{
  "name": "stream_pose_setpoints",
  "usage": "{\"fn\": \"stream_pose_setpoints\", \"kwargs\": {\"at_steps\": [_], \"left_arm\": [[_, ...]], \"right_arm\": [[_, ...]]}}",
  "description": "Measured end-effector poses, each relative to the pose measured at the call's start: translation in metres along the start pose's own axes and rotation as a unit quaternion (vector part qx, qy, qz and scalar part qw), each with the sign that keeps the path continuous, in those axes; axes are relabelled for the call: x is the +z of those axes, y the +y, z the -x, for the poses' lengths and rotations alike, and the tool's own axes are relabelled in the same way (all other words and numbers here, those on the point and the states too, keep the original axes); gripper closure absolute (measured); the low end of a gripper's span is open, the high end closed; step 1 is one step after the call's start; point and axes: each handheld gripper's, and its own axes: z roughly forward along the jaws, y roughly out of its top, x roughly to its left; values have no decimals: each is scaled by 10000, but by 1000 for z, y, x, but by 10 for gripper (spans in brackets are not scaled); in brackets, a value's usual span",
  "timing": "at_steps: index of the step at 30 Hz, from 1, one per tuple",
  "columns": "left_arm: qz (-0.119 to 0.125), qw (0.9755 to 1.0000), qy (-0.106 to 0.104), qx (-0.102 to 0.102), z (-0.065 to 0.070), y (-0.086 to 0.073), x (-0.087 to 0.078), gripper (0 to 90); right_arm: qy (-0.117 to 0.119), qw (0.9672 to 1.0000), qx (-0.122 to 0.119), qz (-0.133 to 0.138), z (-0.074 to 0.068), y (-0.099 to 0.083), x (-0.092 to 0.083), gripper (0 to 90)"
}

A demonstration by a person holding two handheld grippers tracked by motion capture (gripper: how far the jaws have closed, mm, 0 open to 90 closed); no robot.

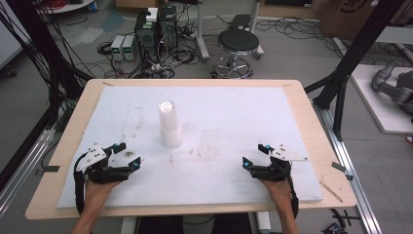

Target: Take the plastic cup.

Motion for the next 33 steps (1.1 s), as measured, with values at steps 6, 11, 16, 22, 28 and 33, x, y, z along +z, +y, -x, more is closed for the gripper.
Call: {"fn": "stream_pose_setpoints", "kwargs": {"at_steps": [6,11,16,22,28,33], "left_arm": [[38,10000,3,56,1,0,-1,143],[61,10000,-7,18,0,0,-1,142],[86,10000,-19,40,0,-1,-2,142],[99,10000,-7,9,0,-1,-2,142],[137,9989,-297,-324,-8,9,1,132],[343,9987,-319,-184,-12,37,4,122]], "right_arm": [[52,10000,31,-43,0,0,1,172],[68,10000,-8,-8,0,0,0,172],[149,9998,40,-95,1,1,1,172],[151,9998,39,-78,2,1,1,172],[164,9999,29,-22,1,0,0,172],[226,9997,76,71,3,0,-2,172]]}}
